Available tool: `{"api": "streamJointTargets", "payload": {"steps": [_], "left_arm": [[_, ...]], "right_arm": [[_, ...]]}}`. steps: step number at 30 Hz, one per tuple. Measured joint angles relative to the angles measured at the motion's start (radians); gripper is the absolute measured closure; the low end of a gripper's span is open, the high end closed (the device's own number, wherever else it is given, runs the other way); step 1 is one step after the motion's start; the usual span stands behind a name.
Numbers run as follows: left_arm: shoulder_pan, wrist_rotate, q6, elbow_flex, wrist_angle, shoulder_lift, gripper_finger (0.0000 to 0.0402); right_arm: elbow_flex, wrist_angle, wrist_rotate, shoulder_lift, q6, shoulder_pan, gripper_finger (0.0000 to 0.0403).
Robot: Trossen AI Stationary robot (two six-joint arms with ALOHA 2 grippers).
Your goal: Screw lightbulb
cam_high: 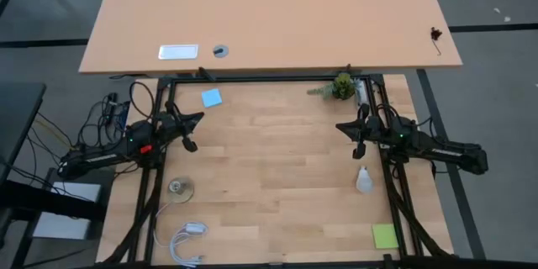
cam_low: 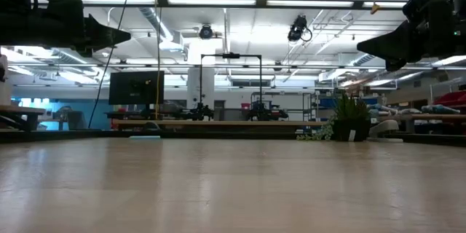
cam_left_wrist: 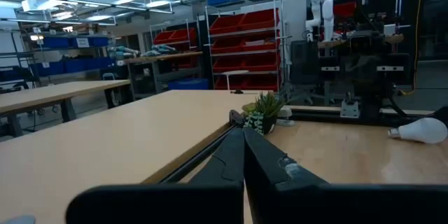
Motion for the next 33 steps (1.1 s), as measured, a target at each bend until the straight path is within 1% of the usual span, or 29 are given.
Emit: {"api": "streamJointTargets", "payload": {"steps": [18,22,26,31,33], "left_arm": [[0.000,0.000,0.000,0.000,0.000,0.000,0.0400],[0.000,0.000,0.000,0.000,0.000,0.000,0.0400],[0.000,0.000,0.000,0.000,0.000,0.000,0.0400],[0.000,0.000,0.000,0.000,0.000,0.000,0.0400],[0.000,0.000,0.000,0.000,0.000,0.000,0.0400]], "right_arm": [[0.000,0.000,0.000,0.000,-0.001,0.000,0.0386],[0.000,0.007,0.000,0.000,-0.036,0.000,0.0383],[0.000,0.010,0.000,0.000,-0.013,0.000,0.0384],[0.000,0.128,-0.005,0.000,0.014,0.000,0.0386],[0.000,0.205,-0.004,0.000,0.014,0.000,0.0385]]}}
